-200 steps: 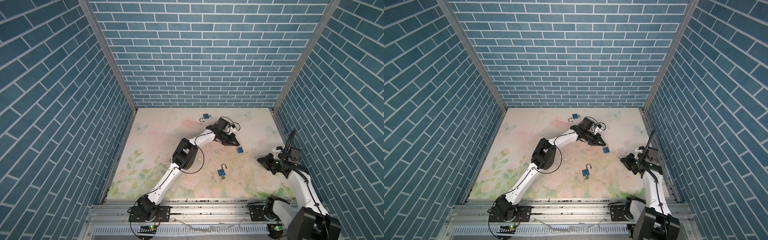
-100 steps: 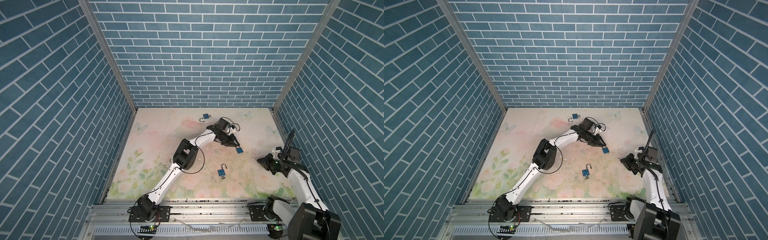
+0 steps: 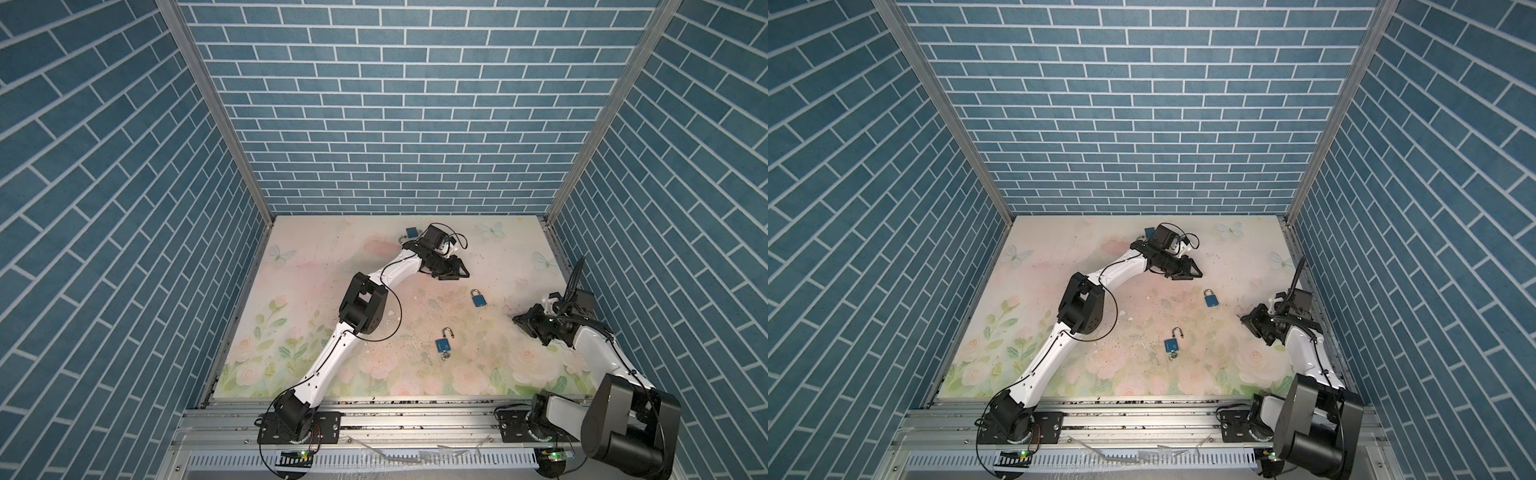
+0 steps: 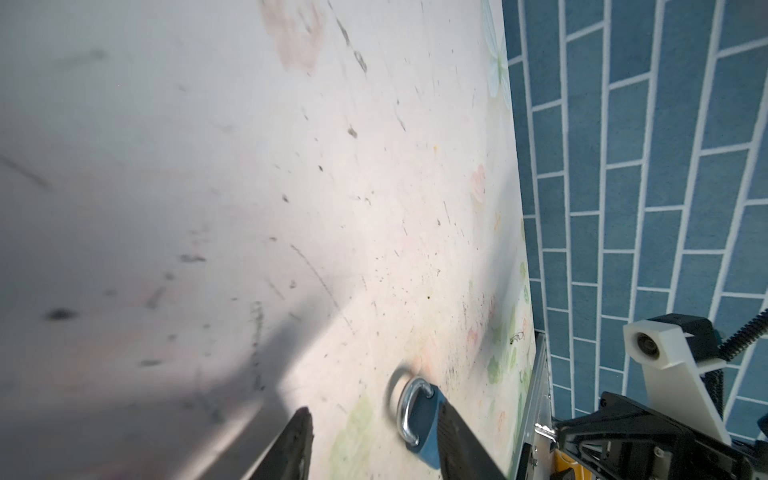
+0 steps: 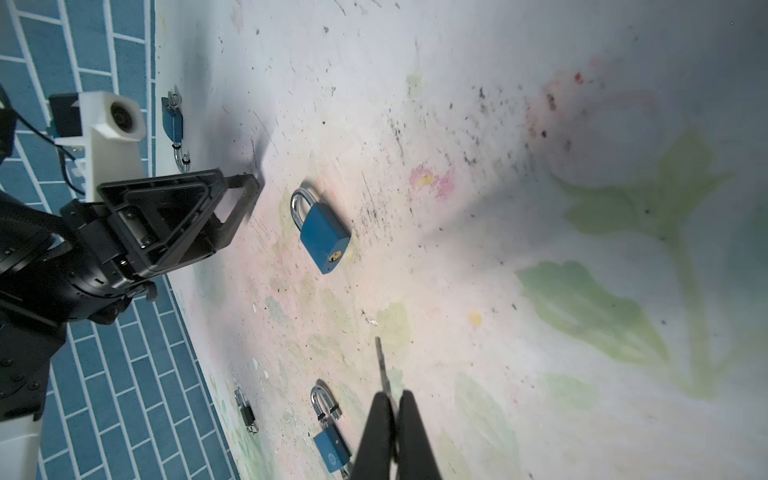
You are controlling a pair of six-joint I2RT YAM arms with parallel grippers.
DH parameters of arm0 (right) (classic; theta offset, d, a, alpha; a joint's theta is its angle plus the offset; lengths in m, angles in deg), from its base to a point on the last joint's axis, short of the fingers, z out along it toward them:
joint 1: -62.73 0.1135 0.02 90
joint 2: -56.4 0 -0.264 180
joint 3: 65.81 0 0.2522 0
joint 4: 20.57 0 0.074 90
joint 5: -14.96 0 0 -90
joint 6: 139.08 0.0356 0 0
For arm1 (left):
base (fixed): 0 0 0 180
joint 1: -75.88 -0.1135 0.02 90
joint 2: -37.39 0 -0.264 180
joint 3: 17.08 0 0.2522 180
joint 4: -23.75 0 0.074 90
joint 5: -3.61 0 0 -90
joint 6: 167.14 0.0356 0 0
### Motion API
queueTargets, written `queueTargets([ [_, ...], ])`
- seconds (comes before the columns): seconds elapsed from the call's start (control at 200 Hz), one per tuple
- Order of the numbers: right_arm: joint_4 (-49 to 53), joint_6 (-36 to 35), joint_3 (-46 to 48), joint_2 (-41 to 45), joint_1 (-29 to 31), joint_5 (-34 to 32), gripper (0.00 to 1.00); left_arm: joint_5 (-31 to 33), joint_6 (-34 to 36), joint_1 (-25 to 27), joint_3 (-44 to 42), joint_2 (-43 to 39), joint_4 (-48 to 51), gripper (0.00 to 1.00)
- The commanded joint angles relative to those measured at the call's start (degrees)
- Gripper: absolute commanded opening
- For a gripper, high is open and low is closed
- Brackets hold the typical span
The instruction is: Lock with the key
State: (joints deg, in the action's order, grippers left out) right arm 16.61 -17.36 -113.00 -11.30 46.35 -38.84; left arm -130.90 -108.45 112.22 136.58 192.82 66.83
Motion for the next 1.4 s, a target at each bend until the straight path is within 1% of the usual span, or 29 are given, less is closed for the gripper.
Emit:
queueTargets([
  [0.0,-1.27,1.66,-3.61,-2.05,0.68,-2.55,0.00,2.01,3.14,-1.08,-1.51,-8.35,1.40,0.52],
  [0.095,-1.39,1.85,-6.48,-5.07,2.02,-3.59,0.00,3.41,4.88,-1.66,-5.56,-14.72,1.19,0.55],
  [0.18,-1.98,2.40,-8.89,-7.98,3.58,-4.42,0.00,5.67,6.14,-2.44,-10.54,-21.87,0.69,0.56],
  [0.28,-3.90,3.88,-11.15,-11.62,5.55,-5.15,0.00,6.59,5.24,-4.33,-19.71,-30.80,-3.30,0.56],
  [0.38,-6.42,5.66,-12.59,-15.20,7.58,-6.65,0.00,9.35,4.77,-6.44,-29.24,-39.77,-5.78,0.57],
  [0.47,-8.60,6.80,-13.97,-18.39,8.95,-7.20,0.00,13.71,4.72,-8.11,-37.14,-47.52,-5.50,0.58],
  [0.615,-10.58,7.91,-16.24,-22.93,11.37,-8.39,0.00,20.07,2.20,-10.82,-50.25,-58.82,-4.34,0.59],
  [0.67,-11.05,8.07,-16.96,-24.28,12.05,-8.86,0.00,21.69,1.93,-11.75,-54.66,-62.06,-3.72,0.59],
  [0.735,-12.00,8.39,-17.43,-25.72,12.72,-8.94,0.00,22.02,1.78,-12.85,-60.04,-66.17,-4.04,0.59],
  [0.805,-12.76,8.77,-17.93,-27.13,13.31,-9.29,0.00,22.95,1.73,-13.61,-65.05,-69.95,-3.57,0.59],
  [0.885,-13.30,9.21,-18.88,-29.08,13.89,-9.74,0.00,25.38,2.46,-13.87,-69.45,-74.09,-2.03,0.60],
  [0.97,-13.82,9.66,-19.86,-30.95,14.75,-10.38,0.00,26.59,2.27,-14.15,-73.85,-78.34,-1.67,0.60],
  [1.145,-15.05,10.85,-19.92,-32.09,16.36,-12.29,0.00,26.69,-0.87,-14.44,-82.04,-85.45,-3.22,0.61],
  [1.265,-15.58,11.45,-19.67,-32.71,16.82,-12.86,0.00,27.79,-1.88,-14.43,-85.56,-88.43,-3.57,0.61],
  [1.39,-16.29,11.93,-19.40,-33.56,17.13,-12.83,0.00,27.74,-2.51,-14.45,-87.50,-89.34,-3.75,0.61],
])
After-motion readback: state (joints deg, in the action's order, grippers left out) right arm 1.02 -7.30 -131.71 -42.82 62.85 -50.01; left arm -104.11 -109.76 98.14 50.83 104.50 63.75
